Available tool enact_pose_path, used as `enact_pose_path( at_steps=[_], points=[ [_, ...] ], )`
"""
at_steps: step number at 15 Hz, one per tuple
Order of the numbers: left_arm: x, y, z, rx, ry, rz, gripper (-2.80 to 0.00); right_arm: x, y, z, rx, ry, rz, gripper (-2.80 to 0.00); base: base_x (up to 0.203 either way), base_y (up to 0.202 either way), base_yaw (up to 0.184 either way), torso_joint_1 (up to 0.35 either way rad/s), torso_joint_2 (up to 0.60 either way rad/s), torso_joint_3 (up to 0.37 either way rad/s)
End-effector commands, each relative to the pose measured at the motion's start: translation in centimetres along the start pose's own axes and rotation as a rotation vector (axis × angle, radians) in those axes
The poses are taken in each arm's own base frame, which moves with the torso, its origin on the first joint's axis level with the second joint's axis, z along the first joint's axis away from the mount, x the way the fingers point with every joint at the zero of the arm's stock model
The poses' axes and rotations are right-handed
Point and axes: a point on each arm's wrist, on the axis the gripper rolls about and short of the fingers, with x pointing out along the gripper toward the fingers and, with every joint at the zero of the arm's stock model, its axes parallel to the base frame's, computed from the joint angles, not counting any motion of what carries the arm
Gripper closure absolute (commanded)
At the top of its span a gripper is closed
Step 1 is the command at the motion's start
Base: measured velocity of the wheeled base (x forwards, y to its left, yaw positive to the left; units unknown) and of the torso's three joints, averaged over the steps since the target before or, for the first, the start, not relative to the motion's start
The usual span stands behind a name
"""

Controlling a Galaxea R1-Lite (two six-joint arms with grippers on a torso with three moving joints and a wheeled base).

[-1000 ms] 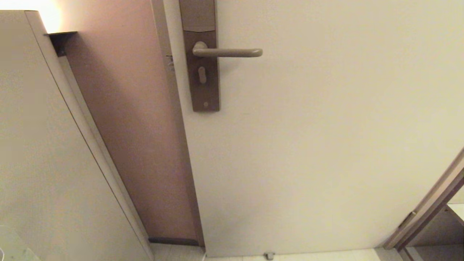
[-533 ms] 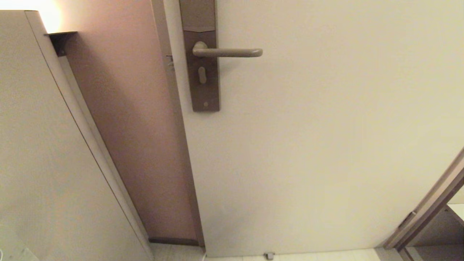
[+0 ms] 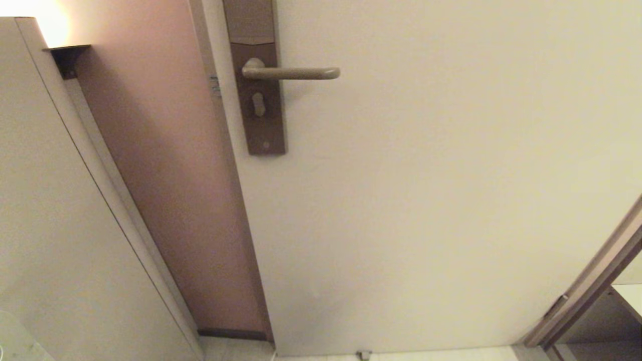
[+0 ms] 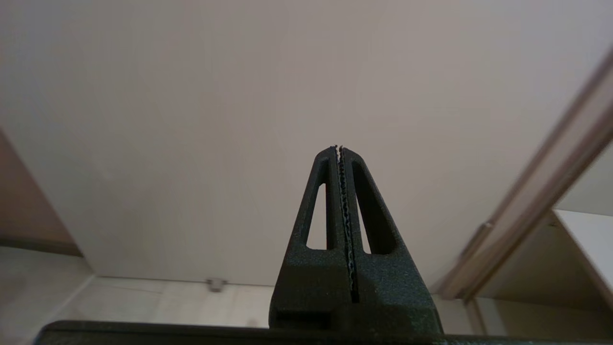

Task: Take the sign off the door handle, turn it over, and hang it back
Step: Hand it to the other hand

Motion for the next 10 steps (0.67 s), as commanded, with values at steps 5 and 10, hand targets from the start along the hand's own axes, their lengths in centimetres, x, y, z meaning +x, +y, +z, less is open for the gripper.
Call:
enact_pose_path(
  at_steps=[5,10],
  points=[
    [0.01,0.01,0.0,-0.006,0.002,0.005,0.0,0.01,0.0,-0.01,-0.001,0.0,0.0,0.0,0.0,-0.197,0.002,0.002,0.0,0.002],
    [0.01,0.01,0.01,-0.023,0.001,0.003,0.0,0.01,0.0,-0.01,-0.001,0.0,0.0,0.0,0.0,-0.165,0.001,0.002,0.0,0.003]
  ],
)
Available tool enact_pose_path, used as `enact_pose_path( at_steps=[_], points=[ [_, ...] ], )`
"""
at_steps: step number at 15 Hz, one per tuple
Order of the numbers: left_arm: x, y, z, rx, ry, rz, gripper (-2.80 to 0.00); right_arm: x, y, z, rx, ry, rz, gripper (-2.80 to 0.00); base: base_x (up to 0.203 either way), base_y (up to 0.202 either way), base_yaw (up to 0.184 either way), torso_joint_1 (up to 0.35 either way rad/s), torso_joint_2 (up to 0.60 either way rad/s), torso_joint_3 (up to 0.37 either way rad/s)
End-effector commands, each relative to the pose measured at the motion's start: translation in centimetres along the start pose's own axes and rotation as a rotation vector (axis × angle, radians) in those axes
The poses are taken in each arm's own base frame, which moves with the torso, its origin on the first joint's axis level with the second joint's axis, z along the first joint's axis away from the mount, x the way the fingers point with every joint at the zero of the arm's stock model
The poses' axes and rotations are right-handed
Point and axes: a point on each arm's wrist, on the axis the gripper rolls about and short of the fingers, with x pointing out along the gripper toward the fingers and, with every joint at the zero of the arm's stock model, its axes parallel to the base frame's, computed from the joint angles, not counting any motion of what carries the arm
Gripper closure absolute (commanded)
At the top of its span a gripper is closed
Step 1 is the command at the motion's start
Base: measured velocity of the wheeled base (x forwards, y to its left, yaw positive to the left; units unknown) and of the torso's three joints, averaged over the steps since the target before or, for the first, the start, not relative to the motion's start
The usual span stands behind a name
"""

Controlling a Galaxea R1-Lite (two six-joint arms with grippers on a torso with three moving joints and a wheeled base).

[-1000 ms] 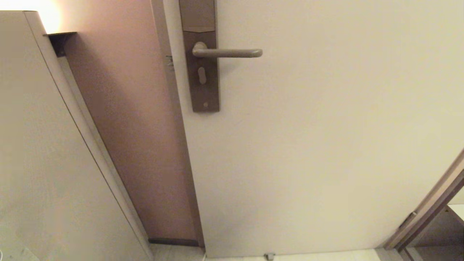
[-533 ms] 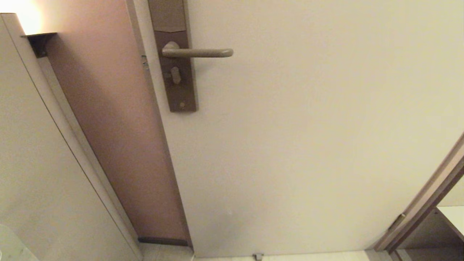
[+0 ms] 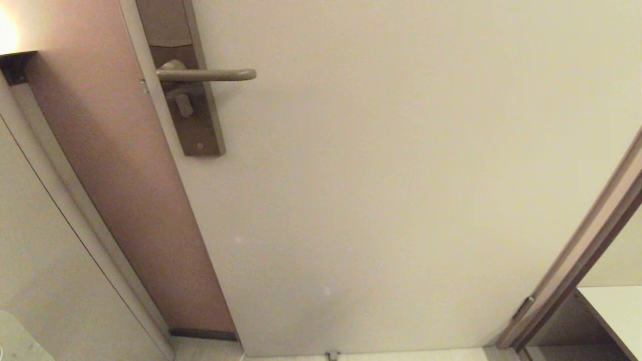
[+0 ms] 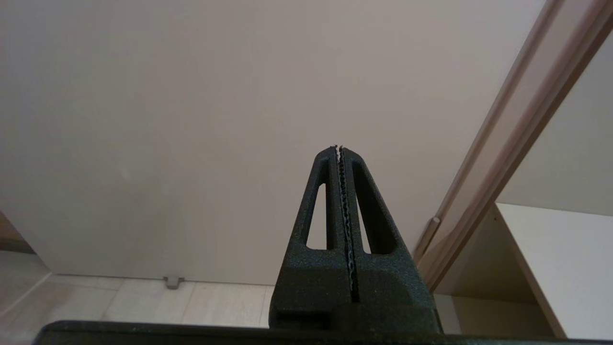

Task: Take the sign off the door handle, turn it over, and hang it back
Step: Hand it to the other hand

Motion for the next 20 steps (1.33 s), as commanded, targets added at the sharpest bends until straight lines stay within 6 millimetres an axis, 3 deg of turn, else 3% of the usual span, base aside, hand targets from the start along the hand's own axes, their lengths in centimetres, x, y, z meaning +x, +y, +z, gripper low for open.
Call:
enact_pose_path(
  at_steps=[1,16,20],
  points=[
    [0.0,0.0,0.0,-0.001,0.002,0.0,0.0,0.0,0.0,0.0,-0.001,0.0,0.0,0.0,0.0,0.0,0.0,0.0,0.0,0.0],
    [0.0,0.0,0.2,0.002,0.0,-0.006,0.0,0.0,0.0,0.0,-0.001,0.0,0.0,0.0,0.0,0.0,0.0,0.0,0.0,0.0],
    [-0.1,0.2,3.5,-0.001,0.013,-0.034,0.0,0.0,0.0,0.0,-0.001,0.0,0.0,0.0,0.0,0.0,0.0,0.0,0.0,0.0]
  ],
)
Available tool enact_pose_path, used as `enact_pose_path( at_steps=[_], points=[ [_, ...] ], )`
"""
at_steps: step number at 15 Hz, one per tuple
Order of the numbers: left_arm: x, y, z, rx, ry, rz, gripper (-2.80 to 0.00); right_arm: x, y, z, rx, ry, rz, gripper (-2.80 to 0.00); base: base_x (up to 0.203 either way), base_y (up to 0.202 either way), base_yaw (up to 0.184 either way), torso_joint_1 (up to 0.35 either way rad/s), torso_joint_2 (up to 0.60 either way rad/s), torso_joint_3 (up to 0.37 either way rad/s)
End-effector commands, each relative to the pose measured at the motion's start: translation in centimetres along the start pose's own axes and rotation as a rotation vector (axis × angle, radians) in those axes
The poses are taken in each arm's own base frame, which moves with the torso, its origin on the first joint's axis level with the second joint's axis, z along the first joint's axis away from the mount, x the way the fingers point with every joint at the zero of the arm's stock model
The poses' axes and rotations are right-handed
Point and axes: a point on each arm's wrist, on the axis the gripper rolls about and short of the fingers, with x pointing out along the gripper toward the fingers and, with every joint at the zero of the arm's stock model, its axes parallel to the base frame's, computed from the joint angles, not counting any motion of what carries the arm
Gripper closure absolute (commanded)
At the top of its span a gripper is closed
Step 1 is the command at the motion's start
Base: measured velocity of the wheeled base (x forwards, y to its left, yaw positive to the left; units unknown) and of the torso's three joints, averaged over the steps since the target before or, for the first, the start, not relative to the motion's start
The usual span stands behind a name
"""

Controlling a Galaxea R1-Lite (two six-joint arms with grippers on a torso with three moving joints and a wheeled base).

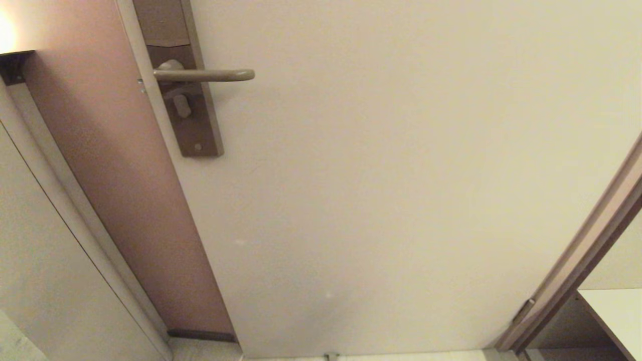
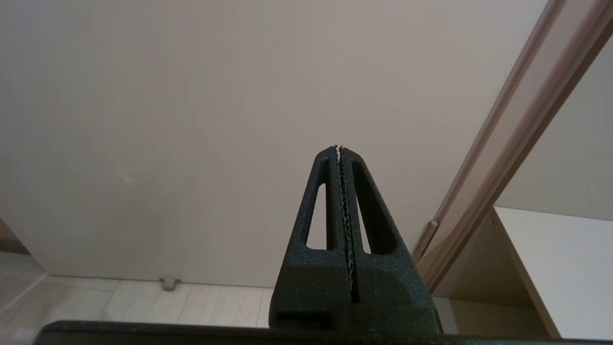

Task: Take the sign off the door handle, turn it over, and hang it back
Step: Hand it to the other hand

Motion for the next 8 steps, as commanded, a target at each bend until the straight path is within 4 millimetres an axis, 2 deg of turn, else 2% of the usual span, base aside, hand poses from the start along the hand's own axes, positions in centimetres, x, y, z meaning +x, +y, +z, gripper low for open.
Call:
enact_pose_path(
  at_steps=[1,4,8],
  points=[
    [0.7,0.2,2.2,-0.004,0.042,-0.01,0.0,0.0,0.0,0.0,-0.001,0.0,0.0,0.0,0.0,0.0,0.0,0.0,0.0,0.0],
    [2.6,0.6,6.4,-0.009,0.097,-0.043,0.0,0.0,0.0,0.0,-0.001,0.0,0.0,0.0,0.0,0.0,0.0,0.0,0.0,0.0],
    [7.2,1.2,12.7,-0.009,0.148,-0.062,0.0,0.0,0.0,0.0,-0.001,0.0,0.0,0.0,0.0,0.0,0.0,0.0,0.0,0.0]
  ],
)
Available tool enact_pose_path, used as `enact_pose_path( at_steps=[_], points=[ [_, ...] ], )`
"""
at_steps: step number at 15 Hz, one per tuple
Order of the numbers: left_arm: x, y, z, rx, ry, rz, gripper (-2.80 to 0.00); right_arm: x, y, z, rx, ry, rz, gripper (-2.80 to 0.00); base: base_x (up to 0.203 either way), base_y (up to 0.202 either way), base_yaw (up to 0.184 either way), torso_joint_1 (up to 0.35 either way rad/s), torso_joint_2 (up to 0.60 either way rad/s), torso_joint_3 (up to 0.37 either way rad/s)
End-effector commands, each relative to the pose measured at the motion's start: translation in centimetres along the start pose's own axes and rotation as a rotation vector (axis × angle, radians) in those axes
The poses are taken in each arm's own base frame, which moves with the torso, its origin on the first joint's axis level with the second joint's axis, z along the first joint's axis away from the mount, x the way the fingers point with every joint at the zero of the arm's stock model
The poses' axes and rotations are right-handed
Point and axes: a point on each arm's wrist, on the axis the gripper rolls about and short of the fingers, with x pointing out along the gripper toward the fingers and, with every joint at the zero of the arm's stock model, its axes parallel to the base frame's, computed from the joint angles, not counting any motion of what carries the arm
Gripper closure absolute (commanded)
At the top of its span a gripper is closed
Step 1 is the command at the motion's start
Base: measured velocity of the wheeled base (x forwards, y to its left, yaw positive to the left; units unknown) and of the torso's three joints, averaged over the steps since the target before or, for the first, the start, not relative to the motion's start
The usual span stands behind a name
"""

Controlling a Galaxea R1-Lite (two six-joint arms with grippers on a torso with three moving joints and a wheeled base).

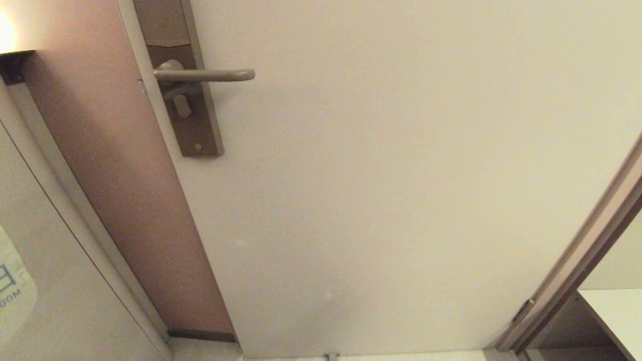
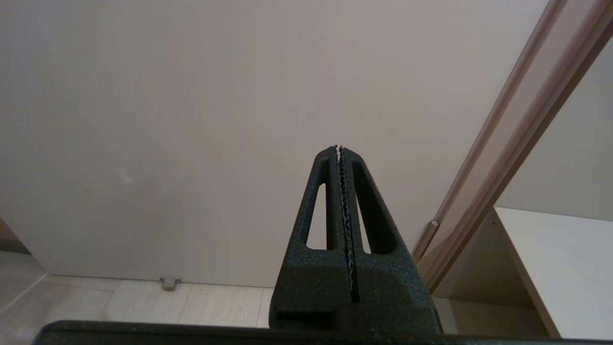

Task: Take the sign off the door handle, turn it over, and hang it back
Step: Hand it to the other hand

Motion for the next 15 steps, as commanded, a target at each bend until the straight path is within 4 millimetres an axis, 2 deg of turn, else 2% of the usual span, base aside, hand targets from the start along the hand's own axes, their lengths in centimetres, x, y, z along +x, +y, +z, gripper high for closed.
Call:
enact_pose_path(
  at_steps=[1,3,4,7,10,15],
  points=[
    [4.0,0.5,2.8,-0.004,0.087,-0.018,0.0,0.0,0.0,0.0,-0.001,0.0,0.0,0.0,0.0,0.0,0.0,0.0,0.0,0.0],
    [6.4,0.6,5.3,-0.004,0.084,-0.084,0.0,0.0,0.0,0.0,-0.001,0.0,0.0,0.0,0.0,0.0,0.0,0.0,0.0,0.0],
    [7.2,0.5,6.2,-0.007,0.076,-0.183,0.0,0.0,0.0,0.0,-0.001,0.0,0.0,0.0,0.0,0.0,0.0,0.0,0.0,0.0],
    [10.2,-0.1,7.7,-0.004,0.085,-0.422,0.0,0.0,0.0,0.0,-0.001,0.0,0.0,0.0,0.0,0.0,0.0,0.0,0.0,0.0],
    [14.3,-1.6,8.4,0.009,0.085,-0.553,0.0,0.0,0.0,0.0,-0.001,0.0,0.0,0.0,0.0,0.0,0.0,0.0,0.0,0.0],
    [21.9,-4.4,7.6,-0.031,0.099,-0.735,0.0,0.0,0.0,0.0,-0.004,0.002,0.002,0.0,0.0,0.0,0.0,0.0,0.0,0.0]
  ],
)
